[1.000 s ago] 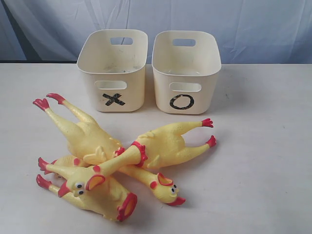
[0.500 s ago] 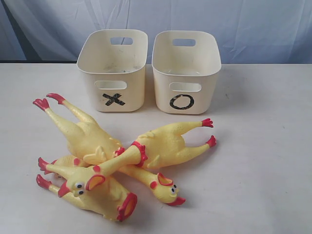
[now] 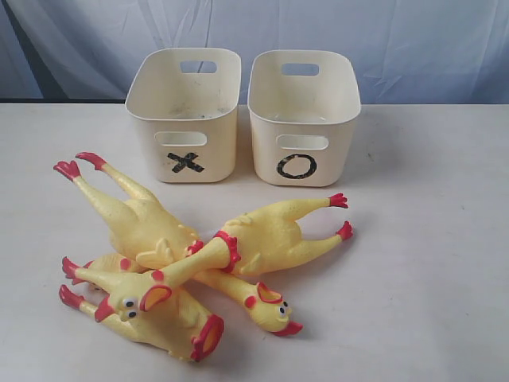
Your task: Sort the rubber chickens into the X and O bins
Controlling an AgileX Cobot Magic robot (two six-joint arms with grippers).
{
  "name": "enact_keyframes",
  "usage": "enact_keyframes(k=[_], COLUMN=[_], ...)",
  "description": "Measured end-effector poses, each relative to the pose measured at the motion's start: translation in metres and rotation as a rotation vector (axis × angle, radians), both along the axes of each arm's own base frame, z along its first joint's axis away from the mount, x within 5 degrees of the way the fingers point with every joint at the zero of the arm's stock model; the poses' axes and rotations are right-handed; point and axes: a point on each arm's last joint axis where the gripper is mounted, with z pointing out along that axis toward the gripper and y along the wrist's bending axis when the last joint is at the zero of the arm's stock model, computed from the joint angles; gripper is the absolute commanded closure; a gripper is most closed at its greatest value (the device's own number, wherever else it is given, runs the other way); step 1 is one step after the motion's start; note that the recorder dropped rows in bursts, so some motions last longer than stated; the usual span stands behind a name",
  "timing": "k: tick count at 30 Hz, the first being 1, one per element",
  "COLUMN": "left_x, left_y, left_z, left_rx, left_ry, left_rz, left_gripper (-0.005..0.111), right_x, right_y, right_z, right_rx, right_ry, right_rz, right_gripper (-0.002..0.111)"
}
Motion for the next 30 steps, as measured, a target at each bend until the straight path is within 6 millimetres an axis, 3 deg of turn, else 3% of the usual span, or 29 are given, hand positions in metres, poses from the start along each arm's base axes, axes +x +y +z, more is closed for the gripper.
enact_keyframes(k=[4,8,16,21,26,30], left_x=[0.000,0.000,0.000,0.000,0.000,0.000], left_y=[0.000,0.000,0.000,0.000,0.000,0.000], left_z=[0.000,0.000,0.000,0.000,0.000,0.000], left_rx=[0.000,0.000,0.003,0.003,0.003,0.003], left_ry=[0.000,0.000,-0.001,-0.001,-0.001,-0.001], left_rz=[0.000,0.000,0.000,0.000,0.000,0.000], left_gripper=[0.106,0.106,0.106,0.106,0.106,0.106], right_x=[-0.001,-0.001,-0.012,0.004,0.025,0.046], right_y=[-0.004,0.002,0.015,0.023,0.036,0.049], right_z=[0.002,0.004,0.062,0.076,0.083,0.087], right_rx=[0.273,0.280,-0.061,-0.273,-0.518,-0.619], right_ry=[-0.035,0.045,0.193,0.322,0.455,0.561], right_rz=[0.029,0.083,0.168,0.238,0.399,0.538], right_gripper=[0.109,0.109,0.109,0.109,0.109,0.109])
